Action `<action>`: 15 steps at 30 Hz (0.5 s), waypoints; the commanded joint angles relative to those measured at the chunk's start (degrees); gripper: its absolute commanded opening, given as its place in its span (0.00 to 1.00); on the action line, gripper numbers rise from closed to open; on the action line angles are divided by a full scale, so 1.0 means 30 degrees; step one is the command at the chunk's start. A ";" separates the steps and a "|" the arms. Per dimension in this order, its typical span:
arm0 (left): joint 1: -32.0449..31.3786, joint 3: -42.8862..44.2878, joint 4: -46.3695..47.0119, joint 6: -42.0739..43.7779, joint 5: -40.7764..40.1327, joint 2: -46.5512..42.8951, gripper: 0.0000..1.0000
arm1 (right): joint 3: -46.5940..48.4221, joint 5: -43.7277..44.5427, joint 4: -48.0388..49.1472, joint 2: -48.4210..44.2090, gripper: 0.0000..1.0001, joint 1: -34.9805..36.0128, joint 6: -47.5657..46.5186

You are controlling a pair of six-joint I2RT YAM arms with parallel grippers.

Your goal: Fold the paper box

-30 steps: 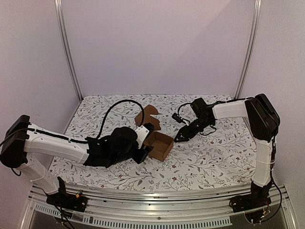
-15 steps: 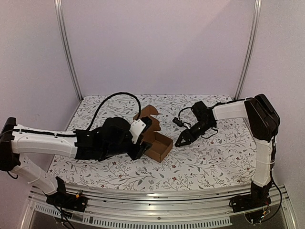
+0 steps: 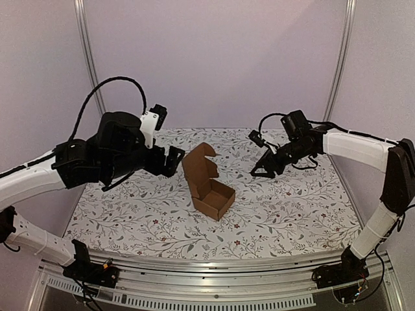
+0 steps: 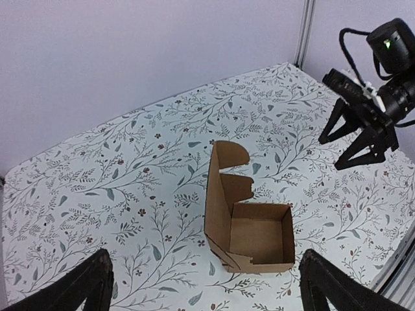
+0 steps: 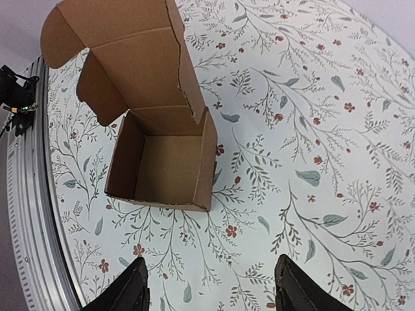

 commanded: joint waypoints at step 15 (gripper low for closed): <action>0.2371 -0.8398 1.0964 0.5136 0.6513 0.3016 0.81 | 0.6297 -0.2926 0.0720 0.6565 0.72 -0.1407 0.0137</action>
